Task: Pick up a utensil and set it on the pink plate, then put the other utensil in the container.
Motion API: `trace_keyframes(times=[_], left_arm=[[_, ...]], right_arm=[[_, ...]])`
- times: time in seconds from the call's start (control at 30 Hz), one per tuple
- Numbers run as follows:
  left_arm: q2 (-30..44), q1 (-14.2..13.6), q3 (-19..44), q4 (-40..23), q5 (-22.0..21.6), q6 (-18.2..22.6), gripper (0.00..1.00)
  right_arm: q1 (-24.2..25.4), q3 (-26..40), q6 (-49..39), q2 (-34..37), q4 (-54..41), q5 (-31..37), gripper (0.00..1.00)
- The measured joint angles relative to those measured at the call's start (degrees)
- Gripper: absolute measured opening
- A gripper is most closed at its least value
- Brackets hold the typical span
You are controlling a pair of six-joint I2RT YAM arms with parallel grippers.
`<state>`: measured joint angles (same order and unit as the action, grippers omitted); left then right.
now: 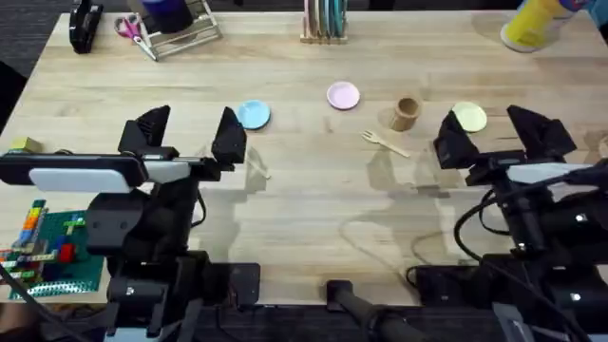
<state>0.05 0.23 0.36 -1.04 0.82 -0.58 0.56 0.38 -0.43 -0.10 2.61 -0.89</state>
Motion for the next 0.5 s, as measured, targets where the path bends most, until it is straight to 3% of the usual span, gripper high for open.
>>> trace_keyframes(times=[0.23, 0.5], left_arm=[[0.0, 0.0, 2.35, -4.16, 0.98, -0.04, 0.993], [6.15, 0.0, 17.66, -14.32, 1.06, -0.04, 0.993]], right_arm=[[0.0, 3.15, 0.0, 0.13, -0.57, 0.0, 0.998], [0.0, 17.96, 0.0, 8.42, -9.28, -0.01, 0.999]])
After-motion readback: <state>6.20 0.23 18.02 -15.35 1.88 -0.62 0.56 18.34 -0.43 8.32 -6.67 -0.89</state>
